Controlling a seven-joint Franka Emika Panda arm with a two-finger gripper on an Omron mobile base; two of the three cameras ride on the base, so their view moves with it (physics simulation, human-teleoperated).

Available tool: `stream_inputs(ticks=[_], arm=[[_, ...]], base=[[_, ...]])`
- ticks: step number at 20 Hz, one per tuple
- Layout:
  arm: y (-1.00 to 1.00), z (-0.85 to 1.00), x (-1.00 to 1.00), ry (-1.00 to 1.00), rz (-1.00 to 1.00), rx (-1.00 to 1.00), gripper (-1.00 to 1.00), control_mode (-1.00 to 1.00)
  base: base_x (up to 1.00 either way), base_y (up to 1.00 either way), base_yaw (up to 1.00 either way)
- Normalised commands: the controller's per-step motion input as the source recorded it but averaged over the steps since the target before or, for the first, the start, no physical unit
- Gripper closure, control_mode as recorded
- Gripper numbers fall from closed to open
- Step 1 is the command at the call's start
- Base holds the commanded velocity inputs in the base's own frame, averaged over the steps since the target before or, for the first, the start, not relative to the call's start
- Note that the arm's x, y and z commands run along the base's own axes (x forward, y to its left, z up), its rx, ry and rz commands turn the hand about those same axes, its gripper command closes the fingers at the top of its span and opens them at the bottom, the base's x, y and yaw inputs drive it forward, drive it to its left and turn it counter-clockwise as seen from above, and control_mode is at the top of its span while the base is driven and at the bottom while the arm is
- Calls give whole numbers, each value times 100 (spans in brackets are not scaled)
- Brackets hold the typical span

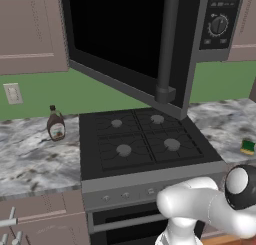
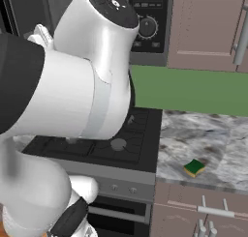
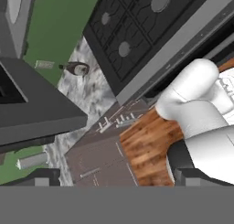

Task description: Place the sponge inside the microwave to prepare for sanitizing.

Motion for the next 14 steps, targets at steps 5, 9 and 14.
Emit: stream_inputs(ticks=[5,9,14], arm=[[1,-14,-18,34,4,2,-100,-100],[0,-1,20,1,8,10,-100,-100],[7,-18,36,0,10,13,-100,-100]], base=[[0,0,0],[0,0,0],[0,0,0]])
